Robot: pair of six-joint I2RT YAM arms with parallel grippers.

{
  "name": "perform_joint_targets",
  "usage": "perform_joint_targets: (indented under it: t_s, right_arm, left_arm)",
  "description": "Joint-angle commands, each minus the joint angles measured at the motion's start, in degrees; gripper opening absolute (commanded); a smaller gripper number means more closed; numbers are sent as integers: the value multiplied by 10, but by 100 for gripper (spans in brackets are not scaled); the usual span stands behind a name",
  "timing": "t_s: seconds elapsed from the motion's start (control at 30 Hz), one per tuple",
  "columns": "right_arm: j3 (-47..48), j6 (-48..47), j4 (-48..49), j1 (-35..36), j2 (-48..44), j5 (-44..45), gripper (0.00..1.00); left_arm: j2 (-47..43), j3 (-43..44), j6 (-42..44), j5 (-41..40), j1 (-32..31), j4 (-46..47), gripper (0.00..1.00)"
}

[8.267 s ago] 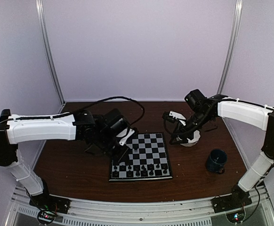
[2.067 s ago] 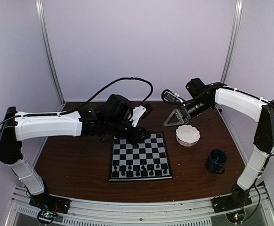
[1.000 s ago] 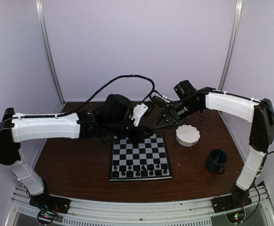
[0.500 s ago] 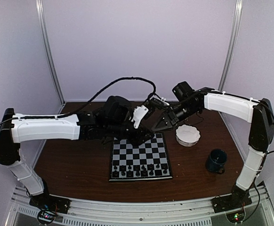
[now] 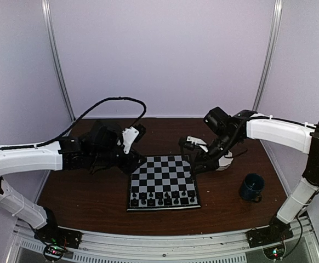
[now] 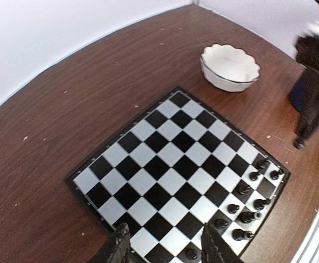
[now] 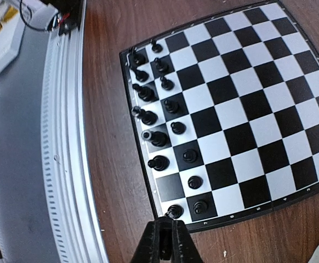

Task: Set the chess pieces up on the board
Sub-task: Place the knight at b8.

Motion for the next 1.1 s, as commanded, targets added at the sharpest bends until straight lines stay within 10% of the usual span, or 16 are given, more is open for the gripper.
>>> perform_joint_targets:
  t_s: [0.0, 1.07]
  right_arm:
    - [-70, -90, 84, 69, -52, 153, 6]
    - [-138, -143, 180, 187, 41, 249, 7]
  left_arm:
    - [-42, -35, -47, -63, 31, 20, 45]
    - [-11, -22, -83, -63, 42, 18, 45]
